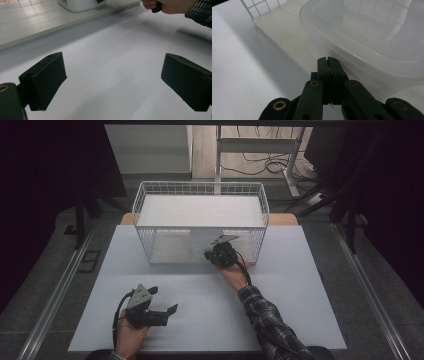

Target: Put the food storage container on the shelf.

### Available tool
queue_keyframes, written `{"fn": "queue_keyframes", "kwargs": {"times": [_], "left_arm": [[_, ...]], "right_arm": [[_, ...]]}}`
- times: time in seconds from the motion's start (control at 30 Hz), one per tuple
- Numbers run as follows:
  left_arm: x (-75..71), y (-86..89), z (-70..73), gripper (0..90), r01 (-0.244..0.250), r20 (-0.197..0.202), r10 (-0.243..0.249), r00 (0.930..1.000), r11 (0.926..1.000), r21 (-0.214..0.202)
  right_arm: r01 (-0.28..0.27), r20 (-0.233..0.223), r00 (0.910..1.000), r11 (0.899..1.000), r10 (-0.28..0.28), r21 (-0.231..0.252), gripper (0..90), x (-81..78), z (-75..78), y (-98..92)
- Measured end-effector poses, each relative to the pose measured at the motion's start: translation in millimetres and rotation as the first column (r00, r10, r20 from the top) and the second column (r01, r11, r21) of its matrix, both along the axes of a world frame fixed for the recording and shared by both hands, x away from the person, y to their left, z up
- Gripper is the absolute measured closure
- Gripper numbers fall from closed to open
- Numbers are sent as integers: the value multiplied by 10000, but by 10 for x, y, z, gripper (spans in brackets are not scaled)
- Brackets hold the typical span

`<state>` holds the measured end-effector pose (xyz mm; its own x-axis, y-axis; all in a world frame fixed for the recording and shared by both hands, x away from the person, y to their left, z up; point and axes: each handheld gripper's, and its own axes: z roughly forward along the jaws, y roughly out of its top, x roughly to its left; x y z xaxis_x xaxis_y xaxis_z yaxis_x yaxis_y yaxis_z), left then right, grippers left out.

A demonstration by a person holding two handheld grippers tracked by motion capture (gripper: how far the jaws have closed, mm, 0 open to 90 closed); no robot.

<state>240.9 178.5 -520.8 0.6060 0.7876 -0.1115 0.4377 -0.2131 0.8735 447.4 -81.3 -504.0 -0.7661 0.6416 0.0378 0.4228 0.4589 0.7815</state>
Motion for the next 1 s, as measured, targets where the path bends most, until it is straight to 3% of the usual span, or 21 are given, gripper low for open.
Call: {"fn": "queue_keyframes", "kwargs": {"times": [0.17,0.33,0.77,1.0], "left_arm": [[1,4,2,54,-4,-14,4,10000,10000,-50],[7,18,13,68,69,-338,-76,9994,9997,-215],[15,34,25,75,165,-668,-190,9976,9991,-380],[16,30,18,75,141,-656,-166,9977,9992,-384]], "right_arm": [[22,-23,10000,10000,-22,-39,875,19,-12,10],[-72,-98,9999,10000,73,33,822,-12,8,13],[-82,-106,9999,9999,84,143,535,-128,72,-7],[-250,-281,9993,9993,258,278,410,-193,118,-47]]}}
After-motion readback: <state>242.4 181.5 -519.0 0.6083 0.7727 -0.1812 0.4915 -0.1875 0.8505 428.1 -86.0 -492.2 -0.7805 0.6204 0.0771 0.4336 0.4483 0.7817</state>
